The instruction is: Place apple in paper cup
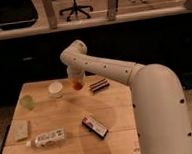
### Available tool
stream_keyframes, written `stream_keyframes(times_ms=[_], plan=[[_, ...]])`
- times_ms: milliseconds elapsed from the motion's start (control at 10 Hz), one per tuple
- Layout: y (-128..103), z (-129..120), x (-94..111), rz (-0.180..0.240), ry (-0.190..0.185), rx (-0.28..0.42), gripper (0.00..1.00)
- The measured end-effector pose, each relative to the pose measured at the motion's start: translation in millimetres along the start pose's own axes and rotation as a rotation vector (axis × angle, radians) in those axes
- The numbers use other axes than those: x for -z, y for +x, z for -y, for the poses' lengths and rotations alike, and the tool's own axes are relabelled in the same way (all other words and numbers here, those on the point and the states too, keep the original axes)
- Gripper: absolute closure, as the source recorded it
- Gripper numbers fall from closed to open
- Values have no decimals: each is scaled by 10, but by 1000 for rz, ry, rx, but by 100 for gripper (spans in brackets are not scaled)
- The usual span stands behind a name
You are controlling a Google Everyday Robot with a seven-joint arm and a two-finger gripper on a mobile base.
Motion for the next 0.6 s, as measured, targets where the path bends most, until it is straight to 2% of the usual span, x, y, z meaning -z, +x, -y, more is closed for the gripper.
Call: stream_keyframes(times_ms=[600], plan=[[75,265,30,-2,48,62,96]])
